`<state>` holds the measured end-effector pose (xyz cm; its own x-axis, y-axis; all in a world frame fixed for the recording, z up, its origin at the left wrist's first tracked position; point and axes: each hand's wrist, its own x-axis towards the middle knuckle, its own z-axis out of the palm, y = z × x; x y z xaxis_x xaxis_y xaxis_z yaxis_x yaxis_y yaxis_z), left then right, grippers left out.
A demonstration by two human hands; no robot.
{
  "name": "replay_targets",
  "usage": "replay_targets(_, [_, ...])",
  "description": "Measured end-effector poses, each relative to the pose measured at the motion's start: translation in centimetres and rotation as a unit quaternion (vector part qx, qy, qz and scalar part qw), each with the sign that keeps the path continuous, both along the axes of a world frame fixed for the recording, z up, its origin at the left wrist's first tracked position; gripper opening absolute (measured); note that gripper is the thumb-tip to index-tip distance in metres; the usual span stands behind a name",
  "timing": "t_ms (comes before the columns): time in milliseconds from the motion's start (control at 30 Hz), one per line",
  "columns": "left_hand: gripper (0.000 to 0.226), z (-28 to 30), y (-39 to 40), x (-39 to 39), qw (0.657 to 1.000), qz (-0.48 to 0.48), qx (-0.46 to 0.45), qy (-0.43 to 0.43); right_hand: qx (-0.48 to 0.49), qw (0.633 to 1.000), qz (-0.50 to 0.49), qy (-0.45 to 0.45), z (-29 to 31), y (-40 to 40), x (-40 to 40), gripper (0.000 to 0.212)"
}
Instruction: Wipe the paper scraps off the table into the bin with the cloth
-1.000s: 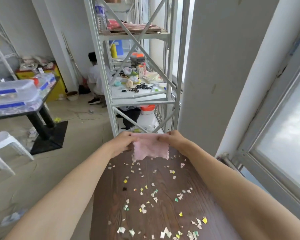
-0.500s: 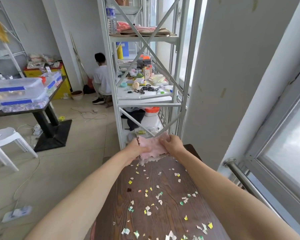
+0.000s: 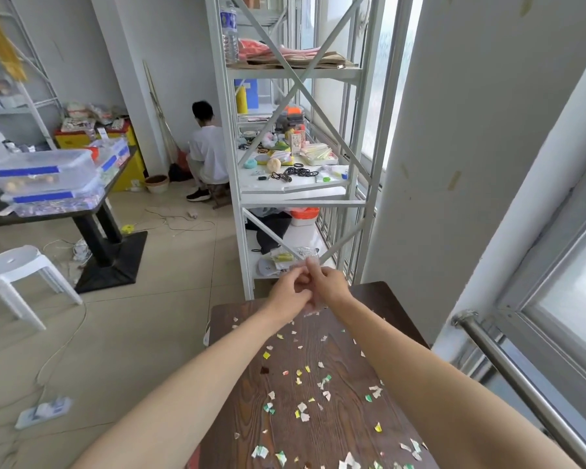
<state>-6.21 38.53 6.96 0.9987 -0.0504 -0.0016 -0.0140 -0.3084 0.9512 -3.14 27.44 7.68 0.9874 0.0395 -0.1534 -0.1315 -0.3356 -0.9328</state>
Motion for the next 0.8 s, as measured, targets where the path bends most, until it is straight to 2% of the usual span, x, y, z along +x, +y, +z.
replay_targets(67, [0.050, -0.1, 0.5, -0.2, 0.996, 0.008, -0.074, 0.037, 0.016, 1.000, -0.012, 0.024, -0.9, -0.2, 0.4, 0.027])
replay_targets(100, [0.048, -0.1, 0.7, -0.4, 0.995, 0.042, -0.077, 0.037, 0.017, 0.999, -0.030, 0.036, -1.3, -0.2, 0.6, 0.022])
replay_targets(200, [0.036, -1.3, 1.6, 0.1, 0.985, 0.163, 0.061, -0.016, 0.059, 0.993, -0.085, 0.062, -2.6, -0.1, 1.2, 0.028])
replay_targets(233, [0.041, -1.6, 2.0, 0.2, 0.983, 0.161, 0.083, -0.017, 0.070, 0.991, -0.092, 0.067, -2.7, 0.1, 1.1, 0.033])
replay_targets(300, [0.053, -2.1, 2.1, 0.2, 0.995, 0.094, 0.042, 0.009, 0.075, 0.990, -0.100, 0.070, -3.1, 0.5, 0.9, 0.039])
replay_targets(400, [0.055, -3.3, 1.6, 0.1, 1.000, 0.008, 0.013, 0.012, 0.087, 0.985, -0.120, 0.087, -4.1, 0.9, 0.7, 0.042])
replay_targets(567, [0.052, -6.5, -0.2, 0.7, 0.997, 0.000, 0.045, 0.060, 0.087, 0.974, -0.139, 0.159, -7.2, 0.2, 0.4, 0.053])
replay_targets(700, [0.065, -8.6, -1.8, 1.5, 0.991, -0.045, 0.060, 0.107, 0.059, 0.961, -0.118, 0.244, -9.5, -2.1, 0.8, 0.040])
replay_targets(800, [0.073, -11.2, -2.8, 2.6, 0.989, -0.067, 0.056, 0.116, 0.014, 0.966, -0.110, 0.236, -11.8, -4.1, 1.8, 0.036])
